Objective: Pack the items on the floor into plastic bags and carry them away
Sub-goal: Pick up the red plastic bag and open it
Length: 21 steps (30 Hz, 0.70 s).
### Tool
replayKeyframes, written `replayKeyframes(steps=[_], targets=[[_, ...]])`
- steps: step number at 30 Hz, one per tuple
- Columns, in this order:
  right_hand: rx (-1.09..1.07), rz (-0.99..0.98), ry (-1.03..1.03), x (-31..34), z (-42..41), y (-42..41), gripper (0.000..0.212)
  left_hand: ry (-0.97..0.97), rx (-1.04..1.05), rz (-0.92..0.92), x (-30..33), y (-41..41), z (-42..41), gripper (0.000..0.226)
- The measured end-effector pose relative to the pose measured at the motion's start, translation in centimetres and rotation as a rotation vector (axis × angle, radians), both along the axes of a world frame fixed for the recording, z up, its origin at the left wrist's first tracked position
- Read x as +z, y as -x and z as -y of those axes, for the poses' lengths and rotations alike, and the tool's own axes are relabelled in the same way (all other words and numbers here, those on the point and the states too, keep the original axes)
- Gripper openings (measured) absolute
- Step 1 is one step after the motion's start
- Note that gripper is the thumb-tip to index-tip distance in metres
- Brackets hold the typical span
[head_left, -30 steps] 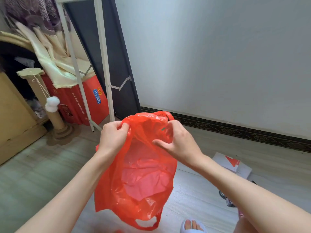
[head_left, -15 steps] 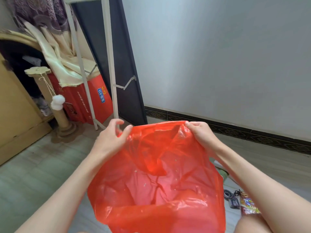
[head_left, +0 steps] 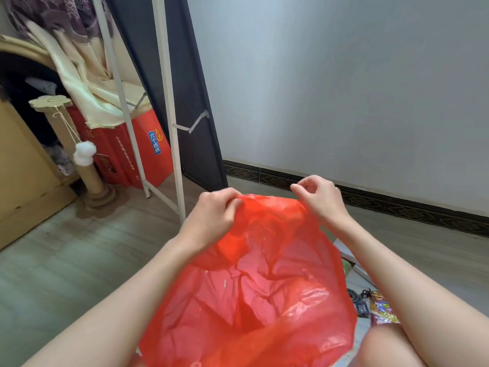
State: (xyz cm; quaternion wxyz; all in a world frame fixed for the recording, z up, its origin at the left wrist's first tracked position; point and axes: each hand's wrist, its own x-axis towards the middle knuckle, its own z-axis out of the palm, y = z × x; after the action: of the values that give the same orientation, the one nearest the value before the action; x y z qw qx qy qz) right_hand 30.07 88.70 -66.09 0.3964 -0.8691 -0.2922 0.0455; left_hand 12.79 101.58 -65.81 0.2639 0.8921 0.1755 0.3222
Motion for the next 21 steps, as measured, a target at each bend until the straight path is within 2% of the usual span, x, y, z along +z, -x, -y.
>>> replayKeyframes(steps=[2, 6, 9, 12, 15, 18, 21], targets=[[0.056, 0.045, -0.089, -0.3, -0.2, 0.6, 0.021, 0.043, 0.199, 0.008, 0.0, 0.1, -0.7, 0.020], [0.038, 0.318, -0.156, 0.4, -1.0, 2.9, 0.026, 0.173, 0.462, 0.006, 0.6, 0.8, -2.4, 0.034], [0.050, 0.491, -0.101, 0.4, -1.5, 4.3, 0.047, 0.264, 0.544, 0.022, 1.5, 1.1, -1.9, 0.045], [0.165, 0.400, 0.143, -1.0, -2.0, 4.9, 0.081, 0.529, 0.388, 0.104, 2.2, 1.1, -1.2, 0.043], [0.174, 0.356, 0.119, -1.8, -2.2, 4.1, 0.090, 0.768, 0.175, 0.100, 3.0, 1.6, -0.3, 0.039], [0.153, 0.311, 0.007, -1.9, -2.1, 3.0, 0.075, 0.917, 0.093, 0.111, 3.7, 2.2, 0.0, 0.034], [0.163, 0.327, -0.045, -2.0, -1.9, 2.3, 0.030, 0.959, 0.106, 0.133, 3.8, 2.5, -0.5, 0.032]])
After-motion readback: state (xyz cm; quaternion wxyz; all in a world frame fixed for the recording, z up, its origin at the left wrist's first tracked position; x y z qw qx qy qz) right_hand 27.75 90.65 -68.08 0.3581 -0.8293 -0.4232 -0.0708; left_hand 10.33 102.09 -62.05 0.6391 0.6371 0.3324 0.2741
